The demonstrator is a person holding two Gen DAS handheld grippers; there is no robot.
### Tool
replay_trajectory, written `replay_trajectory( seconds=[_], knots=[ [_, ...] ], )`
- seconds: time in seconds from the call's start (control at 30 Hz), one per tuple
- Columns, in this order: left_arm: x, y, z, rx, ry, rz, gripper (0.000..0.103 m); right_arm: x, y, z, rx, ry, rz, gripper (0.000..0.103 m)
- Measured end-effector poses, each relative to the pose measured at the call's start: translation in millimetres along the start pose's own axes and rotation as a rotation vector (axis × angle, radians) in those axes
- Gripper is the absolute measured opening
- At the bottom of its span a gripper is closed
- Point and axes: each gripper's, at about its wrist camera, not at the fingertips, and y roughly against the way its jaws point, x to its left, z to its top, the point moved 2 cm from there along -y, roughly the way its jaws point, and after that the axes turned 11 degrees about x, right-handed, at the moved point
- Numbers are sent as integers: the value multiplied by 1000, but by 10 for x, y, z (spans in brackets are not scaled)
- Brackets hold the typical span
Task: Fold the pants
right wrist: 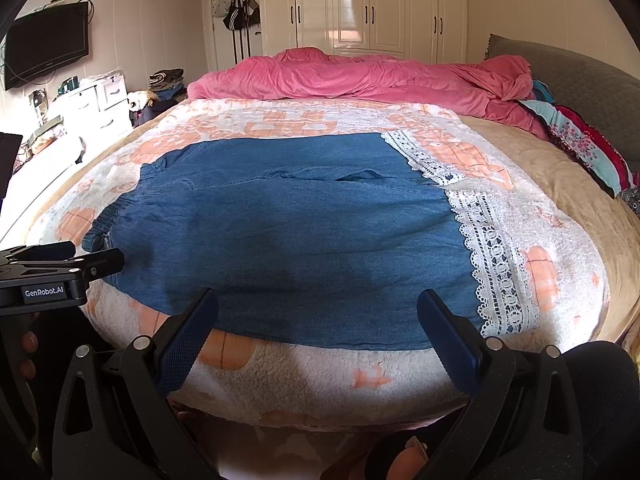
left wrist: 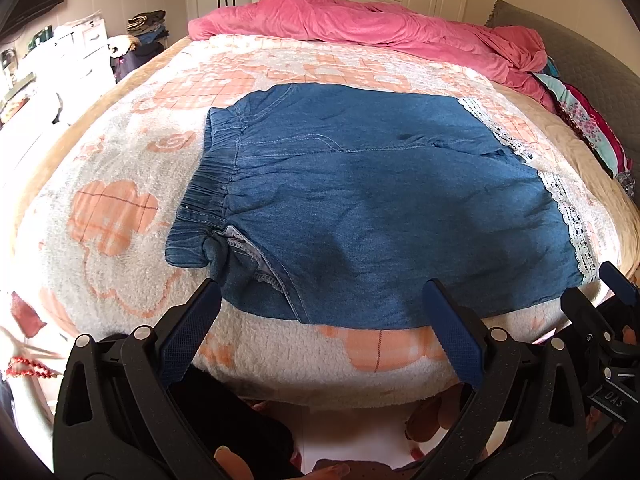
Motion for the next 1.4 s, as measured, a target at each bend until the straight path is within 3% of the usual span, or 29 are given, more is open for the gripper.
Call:
replay_trajectory(
  seconds=[0.73, 1.07, 1.2, 1.4],
  knots=[
    [113, -94, 110, 0, 20, -20, 94, 35, -144, 85, 48, 4, 23, 99],
    [475, -165, 497, -20, 88, -22, 94, 166, -331, 695, 53, 109, 32, 99],
    [716, -290, 734, 4, 134, -17, 94, 223, -543, 974, 115, 116, 111, 99],
    [1023, -503, 1146, 32, 183, -9, 94, 342, -873, 1299, 171, 177, 112, 99]
  ],
)
